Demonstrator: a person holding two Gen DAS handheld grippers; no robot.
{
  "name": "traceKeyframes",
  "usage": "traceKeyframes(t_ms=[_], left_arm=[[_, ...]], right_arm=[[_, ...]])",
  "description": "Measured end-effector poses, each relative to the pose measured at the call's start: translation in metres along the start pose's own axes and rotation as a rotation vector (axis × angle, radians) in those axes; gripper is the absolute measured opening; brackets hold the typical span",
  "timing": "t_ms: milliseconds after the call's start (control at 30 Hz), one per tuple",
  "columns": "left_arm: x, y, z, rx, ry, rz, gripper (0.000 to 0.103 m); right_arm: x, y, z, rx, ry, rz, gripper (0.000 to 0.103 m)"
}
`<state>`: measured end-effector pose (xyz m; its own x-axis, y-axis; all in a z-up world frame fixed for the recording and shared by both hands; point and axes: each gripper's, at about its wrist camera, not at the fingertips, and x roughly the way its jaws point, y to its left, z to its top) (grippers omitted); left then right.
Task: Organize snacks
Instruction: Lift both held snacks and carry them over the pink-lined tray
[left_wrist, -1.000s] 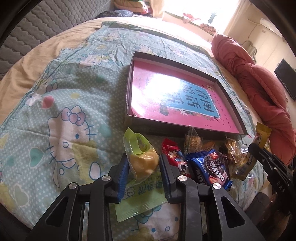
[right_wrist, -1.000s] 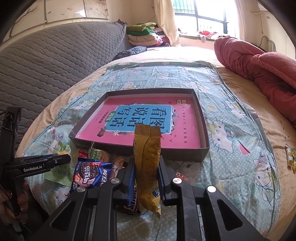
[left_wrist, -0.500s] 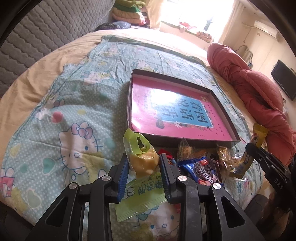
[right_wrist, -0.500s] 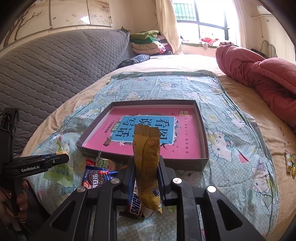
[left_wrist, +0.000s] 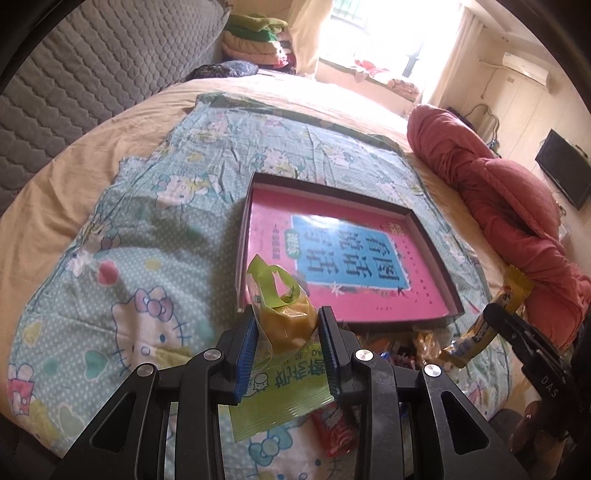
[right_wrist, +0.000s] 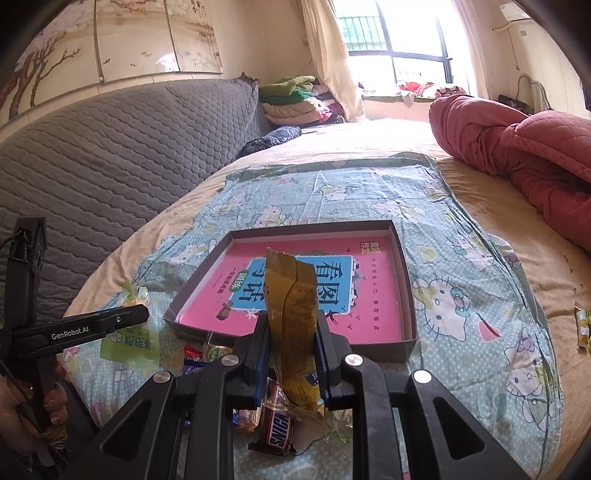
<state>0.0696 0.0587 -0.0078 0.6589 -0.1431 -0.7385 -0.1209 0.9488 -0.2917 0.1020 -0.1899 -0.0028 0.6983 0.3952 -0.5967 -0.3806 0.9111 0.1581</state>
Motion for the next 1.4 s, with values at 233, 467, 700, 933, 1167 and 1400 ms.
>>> traceKeyframes(t_ms=[233, 467, 700, 933, 1167, 1400], left_arm=[[0.006, -0.008, 0.016, 0.000, -0.031, -0.013, 0.034], [0.021, -0.008, 0.037, -0.021, -0.055, -0.028, 0.034], [0.050, -0.009, 0.048, 0.007, -0.039, -0.008, 0.034], [0.073, -0.006, 0.046, 0.039, -0.001, -0.001, 0.034], [0.088, -0.005, 0.040, 0.058, 0.035, -0.003, 0.034], [0.100, -0.006, 0.035, 0.085, 0.070, 0.004, 0.034]], right_arm=[[0.005, -0.005, 0.010, 0.025, -0.019, -0.002, 0.022], [0.009, -0.021, 0.024, 0.086, -0.050, -0.027, 0.022], [0.020, -0.038, 0.036, 0.129, -0.064, -0.080, 0.022], [0.041, -0.047, 0.036, 0.150, -0.031, -0.126, 0.022], [0.058, -0.050, 0.037, 0.151, 0.012, -0.149, 0.022], [0.080, -0.054, 0.033, 0.157, 0.075, -0.161, 0.022]])
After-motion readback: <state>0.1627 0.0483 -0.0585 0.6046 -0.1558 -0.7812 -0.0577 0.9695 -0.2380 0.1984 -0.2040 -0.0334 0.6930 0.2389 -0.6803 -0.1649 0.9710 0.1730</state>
